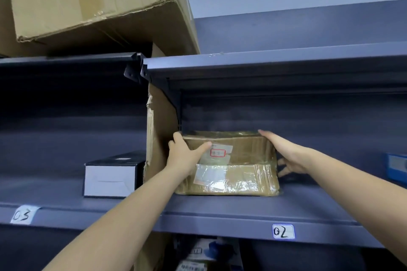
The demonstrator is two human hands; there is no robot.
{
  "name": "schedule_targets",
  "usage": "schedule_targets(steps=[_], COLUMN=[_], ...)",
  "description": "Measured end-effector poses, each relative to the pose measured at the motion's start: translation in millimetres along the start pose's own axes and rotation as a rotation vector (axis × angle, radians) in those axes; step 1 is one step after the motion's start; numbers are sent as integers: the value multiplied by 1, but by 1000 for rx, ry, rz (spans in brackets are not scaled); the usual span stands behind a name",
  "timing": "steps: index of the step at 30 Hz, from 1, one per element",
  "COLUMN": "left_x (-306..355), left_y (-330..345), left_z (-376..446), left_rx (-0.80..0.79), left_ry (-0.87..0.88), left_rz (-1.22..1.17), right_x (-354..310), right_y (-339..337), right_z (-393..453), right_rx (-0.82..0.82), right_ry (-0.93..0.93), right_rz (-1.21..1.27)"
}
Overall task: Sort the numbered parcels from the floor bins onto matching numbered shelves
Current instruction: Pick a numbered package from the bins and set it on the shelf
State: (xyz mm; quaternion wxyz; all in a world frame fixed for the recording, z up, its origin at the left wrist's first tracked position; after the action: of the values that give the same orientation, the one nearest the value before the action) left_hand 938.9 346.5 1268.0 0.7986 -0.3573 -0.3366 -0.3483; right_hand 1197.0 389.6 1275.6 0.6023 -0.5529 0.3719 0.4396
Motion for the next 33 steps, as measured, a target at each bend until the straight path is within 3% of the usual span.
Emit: schedule_targets(steps=[9,19,28,33], left_x=[-10,-11,22,47], left_y=[4,2,-4,-2], left_z=[22,25,5,-13], left_rx=[91,75,57,-28], left_ry=[13,28,83,251], left_rz=[203,373,505,540], right_x=[-8,-11,-32,-47], right_y=[28,36,19,7], right_z=[28,29,-14,-58], right_rx=[25,77,224,323], right_ry=[59,41,-123,-287], right_rz=[-68,-106,-254,-581])
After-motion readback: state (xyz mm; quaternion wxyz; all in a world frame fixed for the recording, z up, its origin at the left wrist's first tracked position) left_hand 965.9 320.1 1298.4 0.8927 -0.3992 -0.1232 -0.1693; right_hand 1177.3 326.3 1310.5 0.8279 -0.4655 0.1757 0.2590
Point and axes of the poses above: each hand's wrist, its own z-axis towards the middle knuckle, its own y-axis out of the palm, x = y × z, the point moved 3 cm from there along z, towards the middle knuckle
